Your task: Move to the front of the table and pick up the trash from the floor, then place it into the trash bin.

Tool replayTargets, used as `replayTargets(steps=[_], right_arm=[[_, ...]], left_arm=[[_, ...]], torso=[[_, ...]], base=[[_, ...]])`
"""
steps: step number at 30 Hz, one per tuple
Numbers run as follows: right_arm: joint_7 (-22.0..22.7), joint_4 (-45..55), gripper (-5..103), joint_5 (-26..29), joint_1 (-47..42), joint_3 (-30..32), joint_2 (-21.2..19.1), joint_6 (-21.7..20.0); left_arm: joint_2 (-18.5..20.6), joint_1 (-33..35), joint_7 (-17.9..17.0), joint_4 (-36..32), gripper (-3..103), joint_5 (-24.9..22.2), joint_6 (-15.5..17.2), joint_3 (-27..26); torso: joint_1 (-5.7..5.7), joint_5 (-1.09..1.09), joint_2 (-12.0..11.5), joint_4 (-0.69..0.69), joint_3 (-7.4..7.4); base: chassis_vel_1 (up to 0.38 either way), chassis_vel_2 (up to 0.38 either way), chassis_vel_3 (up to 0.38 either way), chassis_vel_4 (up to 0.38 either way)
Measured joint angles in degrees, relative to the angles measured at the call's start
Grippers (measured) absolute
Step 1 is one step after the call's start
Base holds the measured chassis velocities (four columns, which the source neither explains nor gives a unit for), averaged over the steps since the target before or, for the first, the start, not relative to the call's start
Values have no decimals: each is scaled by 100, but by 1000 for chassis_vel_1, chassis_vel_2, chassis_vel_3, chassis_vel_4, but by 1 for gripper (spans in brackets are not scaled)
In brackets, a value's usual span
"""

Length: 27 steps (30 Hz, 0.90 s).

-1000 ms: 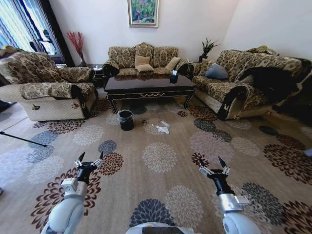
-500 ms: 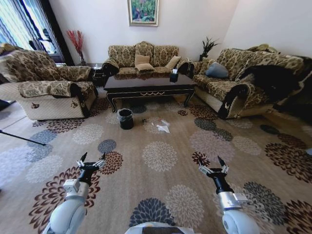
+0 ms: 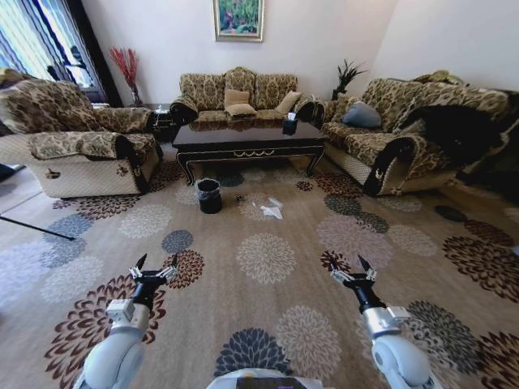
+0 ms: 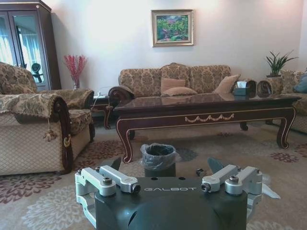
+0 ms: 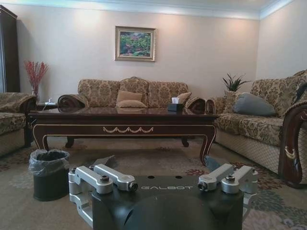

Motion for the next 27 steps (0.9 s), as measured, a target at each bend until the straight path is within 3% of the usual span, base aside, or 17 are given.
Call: replayTargets(steps=[16, 27], right_arm=[[57, 21, 100, -392, -11, 41, 2, 144], [-77, 37, 100, -392, -93, 12, -298, 169]], left_arm=[[18, 23, -36, -13, 100, 37, 1, 21], [-4, 31, -73, -117, 100, 30, 4, 65]], torso=[[-140, 0, -377, 1, -236], [-249, 0, -658, 0, -409]], base=[[0, 0, 0, 0], [0, 0, 0, 0]])
